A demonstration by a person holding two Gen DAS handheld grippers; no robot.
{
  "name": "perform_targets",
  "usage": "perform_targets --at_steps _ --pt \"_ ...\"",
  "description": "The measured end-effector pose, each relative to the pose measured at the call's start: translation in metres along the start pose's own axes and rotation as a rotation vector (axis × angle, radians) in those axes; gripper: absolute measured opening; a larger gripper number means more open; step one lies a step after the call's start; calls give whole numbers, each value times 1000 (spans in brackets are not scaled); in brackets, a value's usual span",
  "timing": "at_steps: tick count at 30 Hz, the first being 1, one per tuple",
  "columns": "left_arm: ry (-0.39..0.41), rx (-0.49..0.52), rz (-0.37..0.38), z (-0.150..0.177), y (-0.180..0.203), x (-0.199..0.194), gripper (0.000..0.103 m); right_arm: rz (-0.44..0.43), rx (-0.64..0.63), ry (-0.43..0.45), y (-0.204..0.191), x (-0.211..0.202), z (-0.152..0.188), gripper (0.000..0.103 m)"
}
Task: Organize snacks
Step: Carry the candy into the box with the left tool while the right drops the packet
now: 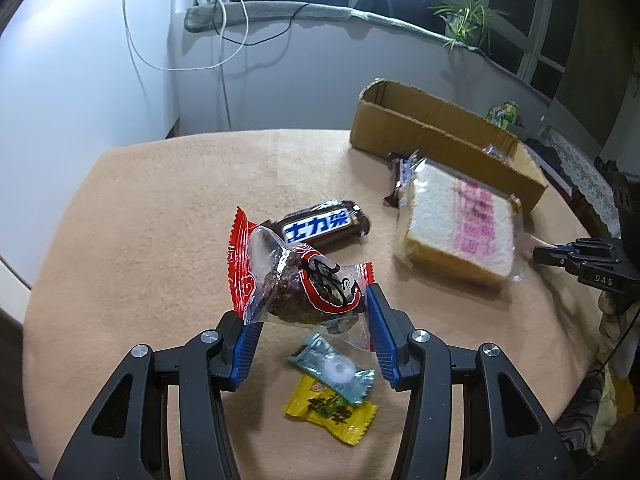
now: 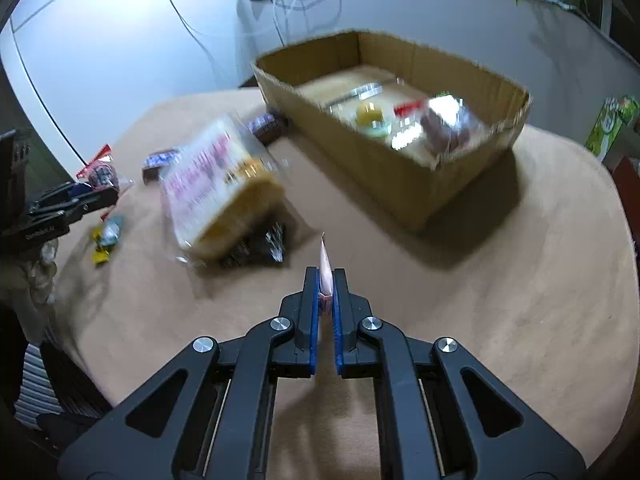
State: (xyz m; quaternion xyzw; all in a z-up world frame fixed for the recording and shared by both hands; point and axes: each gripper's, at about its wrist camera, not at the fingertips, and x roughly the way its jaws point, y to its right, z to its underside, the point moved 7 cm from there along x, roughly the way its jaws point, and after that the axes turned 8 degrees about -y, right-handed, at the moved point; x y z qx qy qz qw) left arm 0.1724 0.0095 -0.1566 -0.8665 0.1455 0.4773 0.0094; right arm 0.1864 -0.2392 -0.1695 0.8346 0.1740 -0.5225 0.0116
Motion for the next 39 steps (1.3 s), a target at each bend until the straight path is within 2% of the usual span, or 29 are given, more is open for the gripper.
perform_targets --at_steps 9,17,31,39 --pt "55 10 40 -30 15 -19 49 19 -29 105 2 -46 -36 6" --pt "94 38 82 -66 41 -17 49 64 -33 137 18 -56 -71 6" --pt "108 76 132 -138 75 9 49 96 -19 142 48 -41 -130 6" --pt "62 80 140 -163 87 42 49 91 -4 106 60 -11 -159 6"
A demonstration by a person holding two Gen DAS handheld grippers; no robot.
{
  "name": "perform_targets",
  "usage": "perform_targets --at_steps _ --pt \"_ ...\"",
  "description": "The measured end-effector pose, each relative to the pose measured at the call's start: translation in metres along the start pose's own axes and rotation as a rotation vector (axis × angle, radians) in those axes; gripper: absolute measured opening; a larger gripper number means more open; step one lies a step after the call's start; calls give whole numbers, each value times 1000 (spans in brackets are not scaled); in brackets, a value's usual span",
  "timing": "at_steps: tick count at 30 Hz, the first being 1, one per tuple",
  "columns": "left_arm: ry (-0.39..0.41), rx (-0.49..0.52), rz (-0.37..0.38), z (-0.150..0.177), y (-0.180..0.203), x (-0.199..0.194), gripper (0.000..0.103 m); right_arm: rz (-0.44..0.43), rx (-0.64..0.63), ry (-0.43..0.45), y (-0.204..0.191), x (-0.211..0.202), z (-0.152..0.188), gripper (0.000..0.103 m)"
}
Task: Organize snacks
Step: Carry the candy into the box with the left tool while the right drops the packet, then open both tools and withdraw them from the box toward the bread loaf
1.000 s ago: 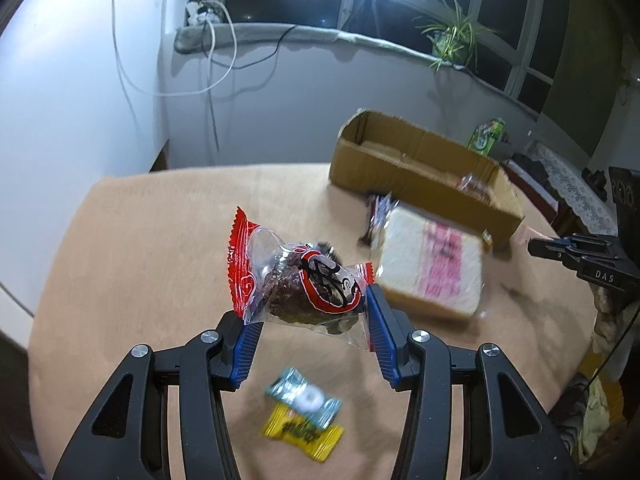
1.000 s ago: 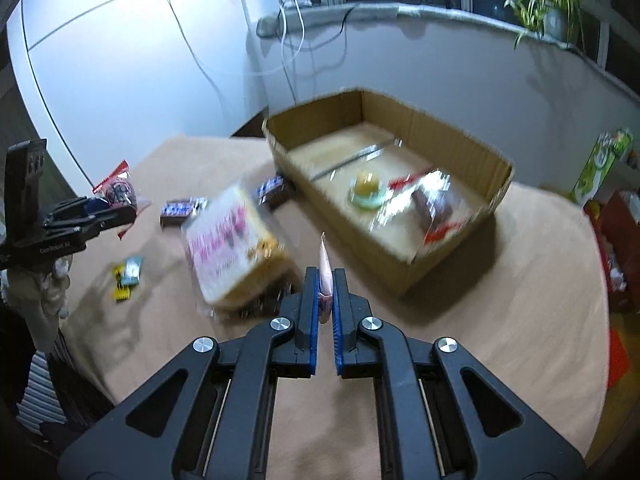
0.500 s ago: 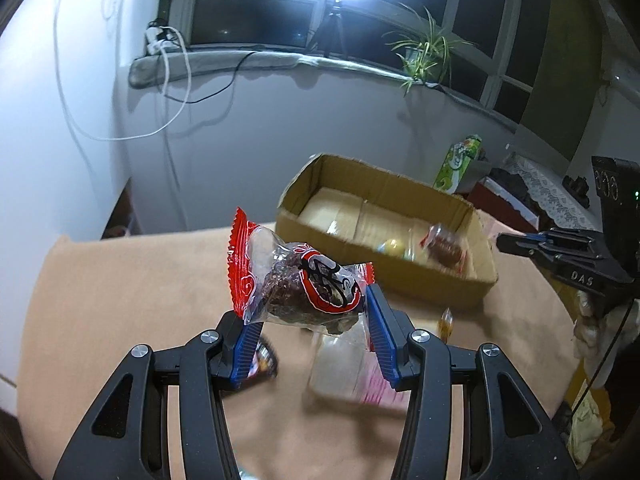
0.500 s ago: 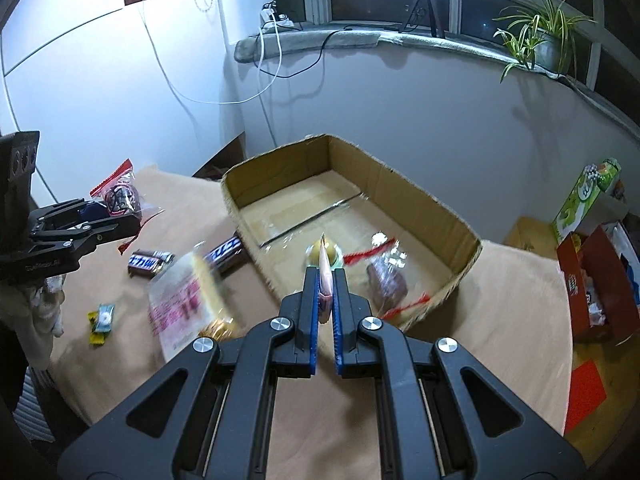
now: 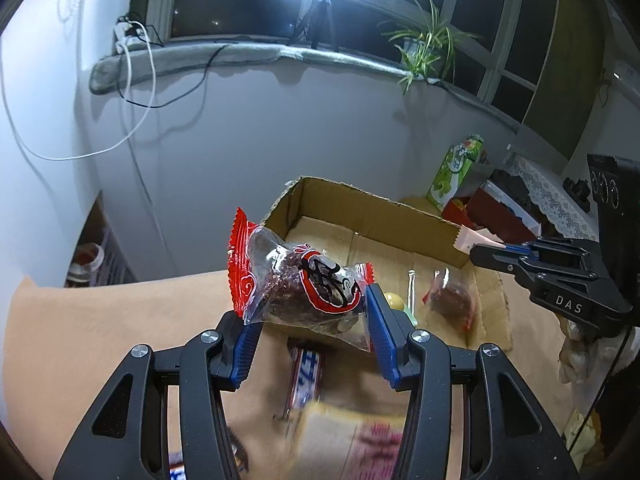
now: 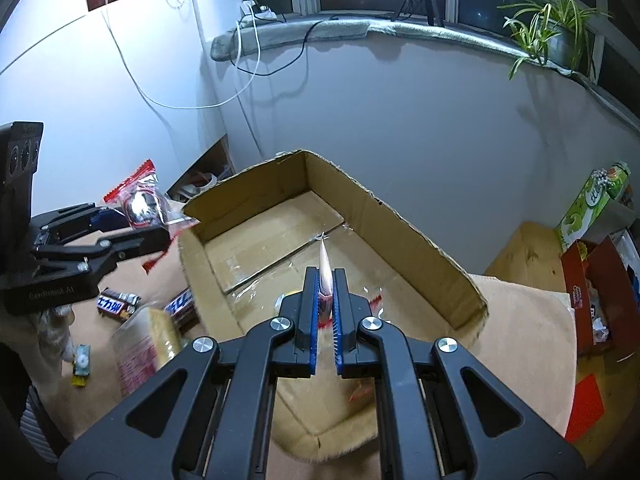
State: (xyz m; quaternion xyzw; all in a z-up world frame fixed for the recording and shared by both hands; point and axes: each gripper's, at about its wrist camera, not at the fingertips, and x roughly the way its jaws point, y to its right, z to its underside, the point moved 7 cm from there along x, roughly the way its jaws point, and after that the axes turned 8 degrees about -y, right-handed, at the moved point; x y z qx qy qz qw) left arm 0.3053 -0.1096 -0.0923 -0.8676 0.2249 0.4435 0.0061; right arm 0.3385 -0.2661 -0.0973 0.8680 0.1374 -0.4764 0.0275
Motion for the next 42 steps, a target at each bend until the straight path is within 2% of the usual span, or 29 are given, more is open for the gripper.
perform_targets --at_steps 8,16,18,20,21,23,35,42 --pt "-40 16 8 -10 7 28 49 -17 17 -37 7 29 -13 6" --pt "-55 6 14 -16 7 40 50 -23 8 -55 5 41 -15 6" --pt "-64 2 18 -16 8 43 50 -14 4 -60 5 41 -14 17" --pt "-77 0 23 -16 9 45 52 -11 3 -55 5 39 -14 56" --pt "-77 1 20 -16 10 45 55 -1 2 -46 5 38 -14 60" --pt "-71 0 19 -17 10 42 63 10 2 -36 6 34 -14 60" --pt "-34 -30 26 -13 1 7 63 7 32 4 0 -7 -2 60" --pt "-31 -46 47 11 -7 -18 63 -61 65 30 -24 -37 27 61"
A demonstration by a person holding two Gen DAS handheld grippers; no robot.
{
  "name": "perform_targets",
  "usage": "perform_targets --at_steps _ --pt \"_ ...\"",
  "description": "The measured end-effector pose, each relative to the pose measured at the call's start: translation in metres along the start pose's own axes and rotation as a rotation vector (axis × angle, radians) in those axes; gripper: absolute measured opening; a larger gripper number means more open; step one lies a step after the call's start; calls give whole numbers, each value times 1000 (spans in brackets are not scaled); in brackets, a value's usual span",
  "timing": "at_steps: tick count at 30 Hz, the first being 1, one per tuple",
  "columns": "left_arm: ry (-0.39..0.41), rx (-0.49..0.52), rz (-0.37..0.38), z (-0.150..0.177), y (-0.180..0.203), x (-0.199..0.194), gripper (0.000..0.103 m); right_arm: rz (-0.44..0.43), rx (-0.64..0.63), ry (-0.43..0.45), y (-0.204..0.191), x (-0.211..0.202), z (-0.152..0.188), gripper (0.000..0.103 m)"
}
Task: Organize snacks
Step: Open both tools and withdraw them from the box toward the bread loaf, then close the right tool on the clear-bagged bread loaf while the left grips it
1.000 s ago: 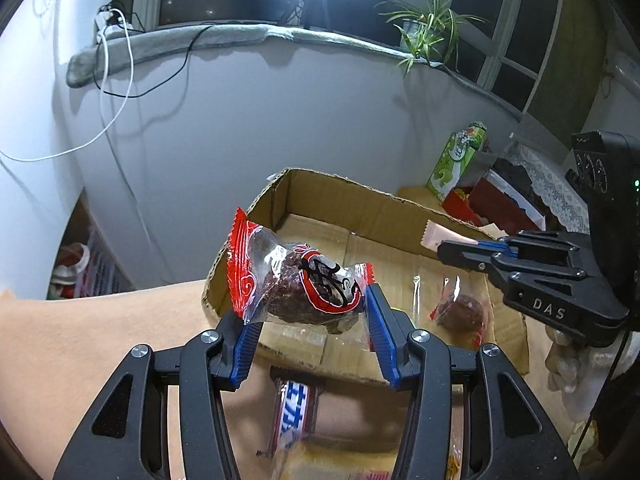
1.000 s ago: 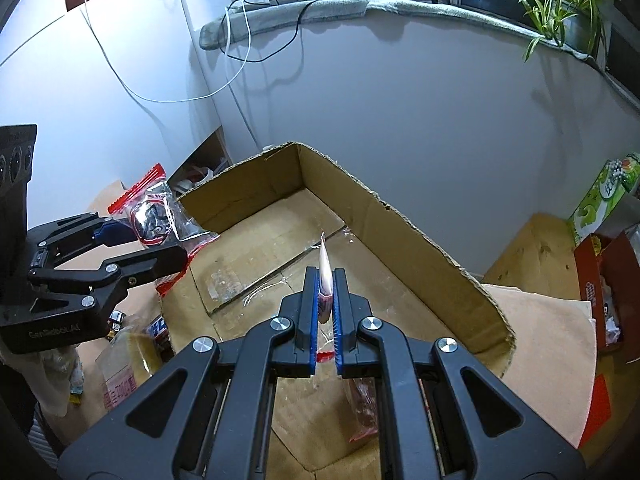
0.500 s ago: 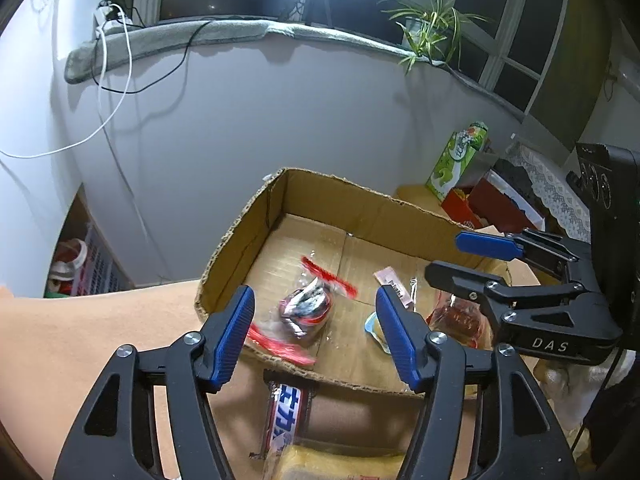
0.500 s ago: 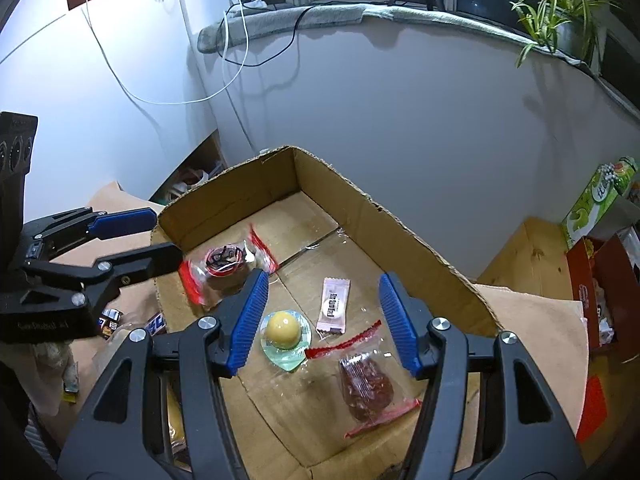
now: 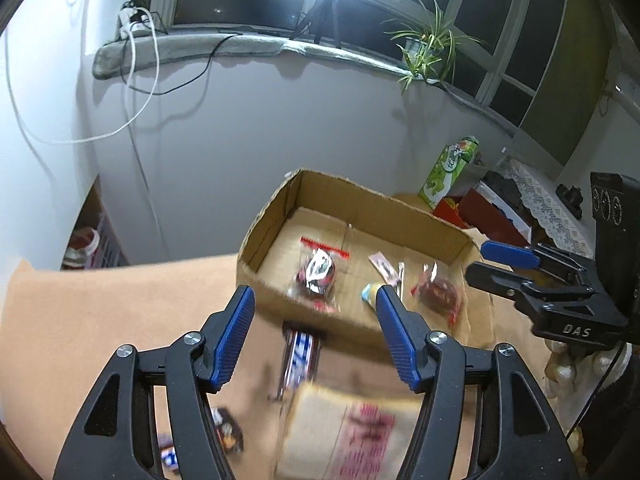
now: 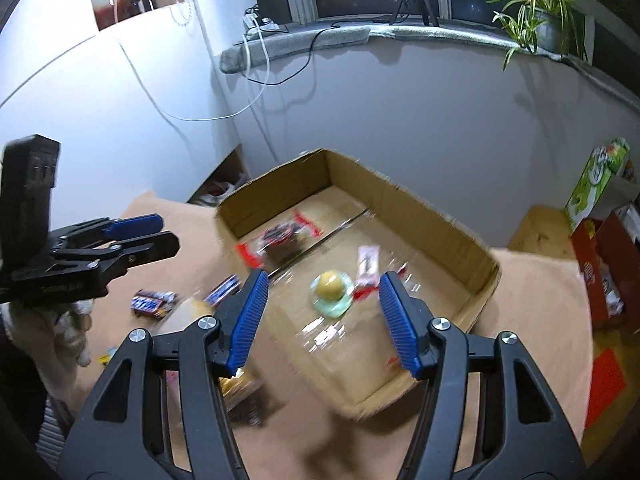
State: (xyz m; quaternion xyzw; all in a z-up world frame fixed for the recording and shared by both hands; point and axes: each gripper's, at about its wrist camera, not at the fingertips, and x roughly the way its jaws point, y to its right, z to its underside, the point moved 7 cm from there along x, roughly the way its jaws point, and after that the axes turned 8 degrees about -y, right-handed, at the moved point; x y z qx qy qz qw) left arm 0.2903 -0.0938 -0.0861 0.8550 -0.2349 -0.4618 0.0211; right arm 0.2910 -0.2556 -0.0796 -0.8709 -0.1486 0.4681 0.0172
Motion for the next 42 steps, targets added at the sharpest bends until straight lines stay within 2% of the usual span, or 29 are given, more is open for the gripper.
perform_targets --at_steps 9,11,15,24,32,37,39,42 --pt "-15 -64 75 39 -15 -17 63 -85 57 -6 -39 -12 56 62" --pt "-23 -87 104 48 -18 -17 63 -78 50 -13 -47 -9 68 68" --pt "-34 -114 123 63 -24 -15 63 -107 76 -28 -57 -5 86 69" --pt "-72 -154 160 88 -28 0 63 -186 130 -73 -75 16 102 68" --pt "-102 -160 163 94 -30 11 63 -190 117 -99 -90 29 106 68" --pt "-122 -165 173 93 -28 18 63 -203 142 -115 -88 34 107 61" --pt "-131 -157 174 94 -28 22 63 -201 143 -123 -88 38 108 53" --pt "-139 -148 179 95 -25 25 62 -201 150 -131 -86 42 109 48"
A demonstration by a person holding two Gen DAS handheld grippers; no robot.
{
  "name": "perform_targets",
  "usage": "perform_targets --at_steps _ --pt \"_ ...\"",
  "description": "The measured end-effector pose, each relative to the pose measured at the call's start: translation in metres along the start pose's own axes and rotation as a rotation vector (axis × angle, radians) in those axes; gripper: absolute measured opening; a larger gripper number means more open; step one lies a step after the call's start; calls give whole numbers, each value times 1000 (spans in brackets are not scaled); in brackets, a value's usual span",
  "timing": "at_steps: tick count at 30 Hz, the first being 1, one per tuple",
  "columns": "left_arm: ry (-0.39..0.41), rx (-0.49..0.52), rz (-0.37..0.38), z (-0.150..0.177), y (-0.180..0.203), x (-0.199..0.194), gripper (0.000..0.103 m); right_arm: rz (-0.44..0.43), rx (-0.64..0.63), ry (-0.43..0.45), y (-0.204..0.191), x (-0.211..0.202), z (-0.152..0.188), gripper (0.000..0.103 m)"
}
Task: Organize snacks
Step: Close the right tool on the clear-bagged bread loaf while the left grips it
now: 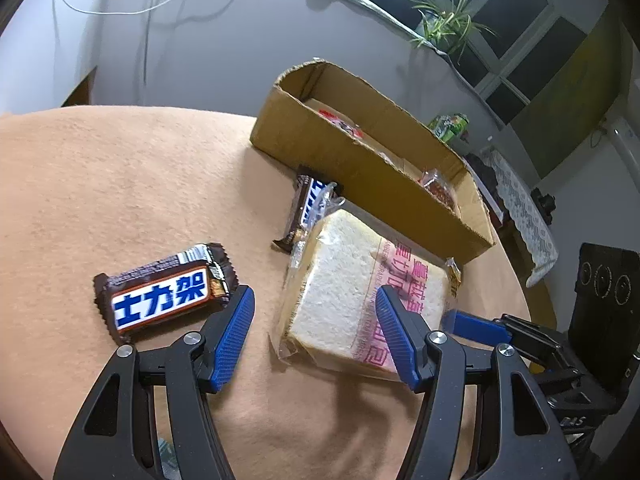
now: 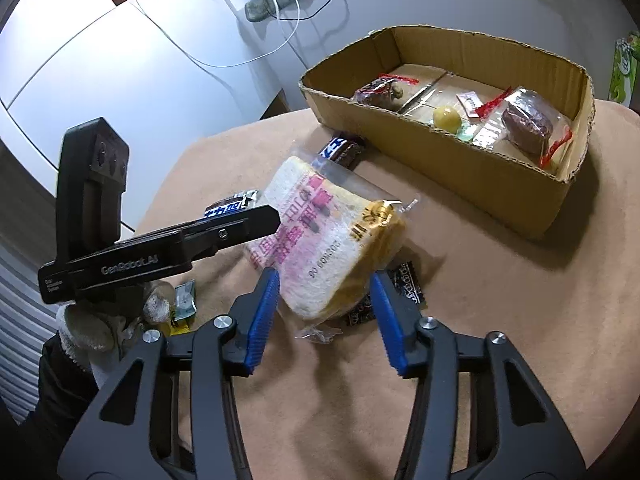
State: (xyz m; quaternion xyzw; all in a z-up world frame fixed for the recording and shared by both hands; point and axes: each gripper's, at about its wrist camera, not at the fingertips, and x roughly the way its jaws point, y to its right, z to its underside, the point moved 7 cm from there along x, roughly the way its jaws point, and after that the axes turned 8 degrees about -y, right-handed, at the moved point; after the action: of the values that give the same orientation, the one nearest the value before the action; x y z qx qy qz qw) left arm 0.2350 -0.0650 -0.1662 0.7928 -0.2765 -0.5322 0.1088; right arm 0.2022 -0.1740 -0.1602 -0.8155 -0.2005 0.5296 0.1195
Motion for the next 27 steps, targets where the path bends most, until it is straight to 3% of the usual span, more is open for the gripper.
perform_targets --at_steps 4,8,27 --pt "5 18 8 1 5 -1 52 9 -8 -3 1 1 0 39" --pt "14 41 -22 4 9 -2 52 27 -40 -4 -4 2 -1 35" --pt "45 87 -51 10 28 -24 51 32 -93 31 -21 -21 -5 35"
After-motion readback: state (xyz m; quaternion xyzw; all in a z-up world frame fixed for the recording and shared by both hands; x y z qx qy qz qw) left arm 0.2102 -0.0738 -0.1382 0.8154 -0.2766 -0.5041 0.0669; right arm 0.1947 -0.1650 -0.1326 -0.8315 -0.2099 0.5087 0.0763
